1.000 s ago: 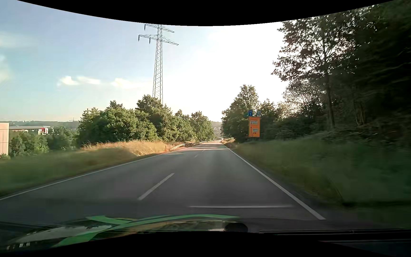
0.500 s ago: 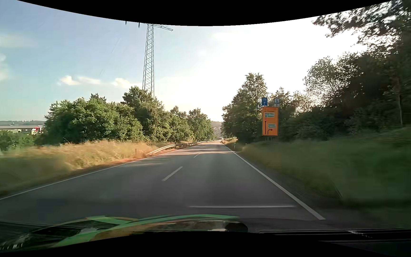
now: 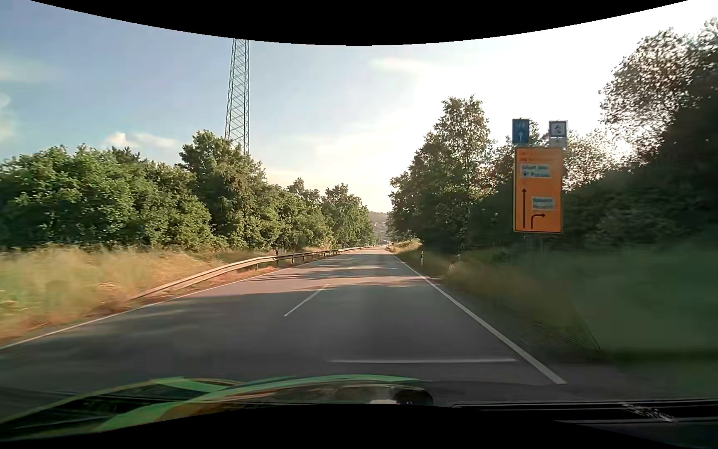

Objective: Follow the waypoints while adhering to traffic rules and regulations

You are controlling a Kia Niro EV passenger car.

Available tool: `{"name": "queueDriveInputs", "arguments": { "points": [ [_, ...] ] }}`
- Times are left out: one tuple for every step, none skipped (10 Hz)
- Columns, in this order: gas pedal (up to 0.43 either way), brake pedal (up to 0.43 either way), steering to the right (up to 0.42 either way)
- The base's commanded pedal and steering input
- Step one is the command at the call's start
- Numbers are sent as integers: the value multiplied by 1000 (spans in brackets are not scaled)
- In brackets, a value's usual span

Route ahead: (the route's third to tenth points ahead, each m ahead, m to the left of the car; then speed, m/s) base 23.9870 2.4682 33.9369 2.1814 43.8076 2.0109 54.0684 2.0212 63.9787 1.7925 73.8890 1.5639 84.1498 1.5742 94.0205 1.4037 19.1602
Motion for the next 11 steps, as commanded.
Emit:
{"name": "queueDriveInputs", "arguments": {
  "points": [
    [59,0,1],
    [67,0,1],
    [67,0,1],
    [67,0,1],
    [67,0,1],
    [79,0,1],
    [79,0,1],
    [79,0,1],
    [79,0,1],
    [79,0,2],
    [79,0,2]
  ]
}}
